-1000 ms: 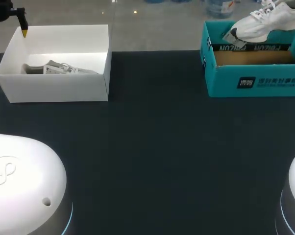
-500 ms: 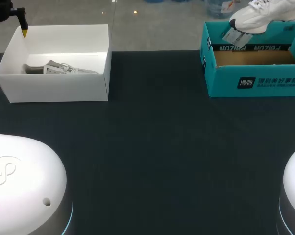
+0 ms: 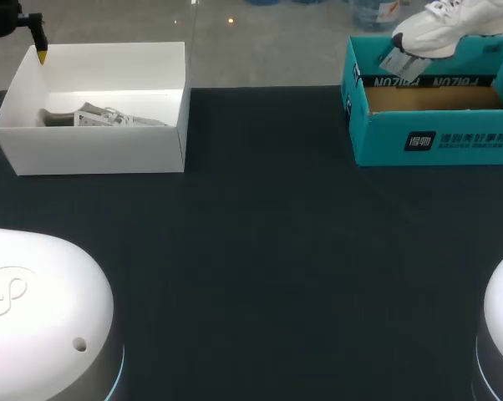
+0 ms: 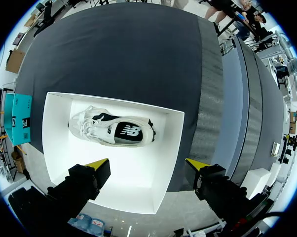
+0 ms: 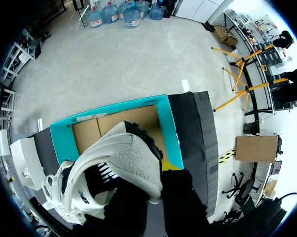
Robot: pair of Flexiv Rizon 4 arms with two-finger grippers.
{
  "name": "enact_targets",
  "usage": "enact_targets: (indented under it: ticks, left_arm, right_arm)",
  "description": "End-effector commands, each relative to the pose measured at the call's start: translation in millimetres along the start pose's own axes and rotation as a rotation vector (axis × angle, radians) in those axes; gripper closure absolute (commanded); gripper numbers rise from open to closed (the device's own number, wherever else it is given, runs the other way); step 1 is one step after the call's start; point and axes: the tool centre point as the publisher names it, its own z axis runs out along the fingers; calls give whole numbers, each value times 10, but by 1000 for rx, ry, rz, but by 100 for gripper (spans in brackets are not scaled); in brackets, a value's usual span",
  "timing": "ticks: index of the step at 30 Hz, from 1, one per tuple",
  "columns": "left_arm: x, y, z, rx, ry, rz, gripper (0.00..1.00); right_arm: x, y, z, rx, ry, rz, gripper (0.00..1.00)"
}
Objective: Take the shoe out of the shoebox, open the shoe tongue, remove and reinsert the insole, then place the shoe into the shoebox
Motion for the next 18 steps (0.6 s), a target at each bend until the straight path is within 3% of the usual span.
enact_targets:
  ticks: [1,9,18]
  left_arm:
    - [3,-4,1,-1,1,0,0]
    - [3,-4,1,-1,1,0,0]
    - [3,-4,1,-1,1,0,0]
  right_arm:
    - [18,-88,-4,-10,1,1,100]
    - [216,-588,-91,-40,-24,24,100]
    - [538,-1321,-100,-76,-45,12,100]
